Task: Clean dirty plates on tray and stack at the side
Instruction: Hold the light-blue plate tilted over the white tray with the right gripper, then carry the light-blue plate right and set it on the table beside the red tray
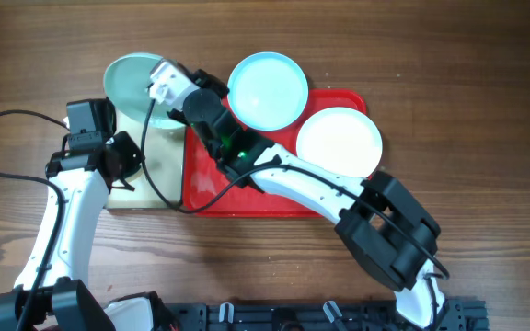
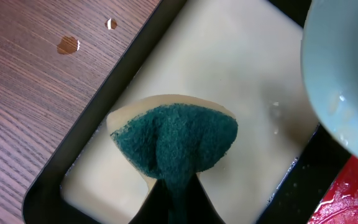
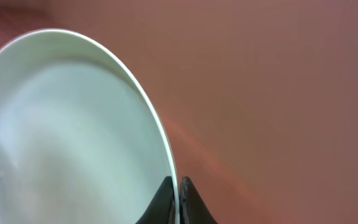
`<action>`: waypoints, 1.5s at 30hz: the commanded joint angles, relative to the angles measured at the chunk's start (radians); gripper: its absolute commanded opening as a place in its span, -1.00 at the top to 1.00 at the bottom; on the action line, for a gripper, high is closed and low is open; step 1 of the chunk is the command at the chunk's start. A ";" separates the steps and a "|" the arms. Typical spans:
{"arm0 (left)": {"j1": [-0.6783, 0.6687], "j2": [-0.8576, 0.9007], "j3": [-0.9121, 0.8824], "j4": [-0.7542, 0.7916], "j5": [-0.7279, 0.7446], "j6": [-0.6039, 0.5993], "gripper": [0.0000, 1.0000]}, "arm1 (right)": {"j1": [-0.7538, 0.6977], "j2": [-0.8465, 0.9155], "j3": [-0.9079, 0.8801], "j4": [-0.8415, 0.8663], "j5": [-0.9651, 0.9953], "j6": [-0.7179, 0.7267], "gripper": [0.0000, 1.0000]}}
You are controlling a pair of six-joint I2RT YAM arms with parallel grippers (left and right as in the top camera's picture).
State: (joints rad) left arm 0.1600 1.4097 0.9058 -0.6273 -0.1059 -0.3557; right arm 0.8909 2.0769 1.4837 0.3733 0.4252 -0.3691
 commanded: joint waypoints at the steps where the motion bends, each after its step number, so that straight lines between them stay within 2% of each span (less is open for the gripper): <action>1: 0.006 -0.019 -0.005 0.006 0.008 0.011 0.92 | -0.045 0.016 0.015 -0.060 0.006 0.296 0.91; 8: 0.006 -0.019 -0.005 0.006 0.008 0.012 0.92 | -0.112 -0.016 0.016 -0.205 -0.151 0.482 0.91; 15: 0.006 -0.019 -0.005 0.006 0.008 0.012 0.92 | -0.219 -0.077 0.016 -0.307 -0.422 0.684 0.92; 20: 0.006 -0.019 -0.005 0.006 0.008 0.011 0.92 | -0.370 -0.121 0.016 -0.395 -0.703 0.827 0.91; 24: 0.006 -0.019 -0.005 0.006 0.008 0.012 0.92 | -0.515 -0.127 0.016 -0.514 -0.812 0.889 0.91; 30: 0.006 -0.019 -0.005 0.006 0.008 0.012 0.92 | -0.738 -0.127 0.016 -0.706 -0.826 0.898 0.91; 40: 0.006 -0.019 -0.005 0.006 0.008 0.012 0.92 | -1.091 -0.127 0.013 -0.910 -0.822 0.888 0.91; 45: 0.006 -0.019 -0.005 0.006 0.008 0.011 0.92 | -1.207 -0.126 0.013 -1.010 -0.759 0.784 0.91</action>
State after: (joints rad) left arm 0.1600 1.4097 0.9058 -0.6254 -0.1059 -0.3557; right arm -0.2752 1.9743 1.4883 -0.5945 -0.3725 0.4931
